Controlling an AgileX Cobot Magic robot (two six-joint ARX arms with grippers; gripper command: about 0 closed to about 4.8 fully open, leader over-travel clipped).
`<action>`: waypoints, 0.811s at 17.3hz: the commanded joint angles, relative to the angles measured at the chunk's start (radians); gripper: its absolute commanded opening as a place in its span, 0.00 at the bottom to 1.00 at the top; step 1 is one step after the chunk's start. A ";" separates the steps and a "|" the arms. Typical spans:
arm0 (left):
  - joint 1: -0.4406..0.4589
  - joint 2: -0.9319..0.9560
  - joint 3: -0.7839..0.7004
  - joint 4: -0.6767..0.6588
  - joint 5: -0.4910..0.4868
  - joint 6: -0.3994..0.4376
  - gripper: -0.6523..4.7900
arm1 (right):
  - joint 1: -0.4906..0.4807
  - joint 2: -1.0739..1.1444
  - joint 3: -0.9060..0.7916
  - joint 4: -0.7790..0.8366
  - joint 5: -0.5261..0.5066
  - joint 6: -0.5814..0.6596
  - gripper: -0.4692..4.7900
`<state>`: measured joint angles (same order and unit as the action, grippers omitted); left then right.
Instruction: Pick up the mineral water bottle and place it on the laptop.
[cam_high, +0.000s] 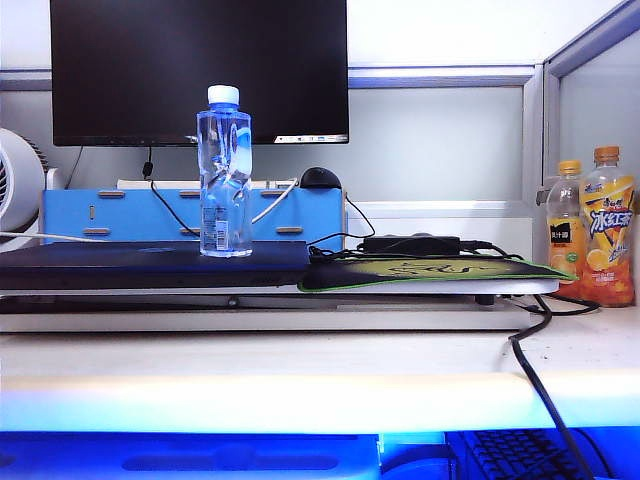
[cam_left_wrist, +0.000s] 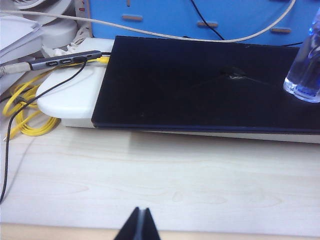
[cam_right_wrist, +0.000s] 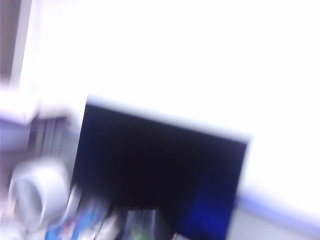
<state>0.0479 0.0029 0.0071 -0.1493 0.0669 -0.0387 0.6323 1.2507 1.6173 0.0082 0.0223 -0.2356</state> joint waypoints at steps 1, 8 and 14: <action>0.000 -0.002 0.000 0.000 0.001 0.002 0.12 | 0.001 -0.216 0.000 -0.122 0.016 -0.002 0.08; 0.000 -0.002 0.000 0.000 0.001 0.002 0.12 | 0.000 -0.501 -0.010 -0.627 0.299 -0.054 0.08; 0.000 -0.002 0.000 0.000 0.001 0.002 0.12 | -0.032 -0.793 -0.528 -0.367 0.312 -0.045 0.08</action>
<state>0.0479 0.0029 0.0071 -0.1497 0.0669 -0.0387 0.6163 0.4850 1.1709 -0.4736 0.3405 -0.2825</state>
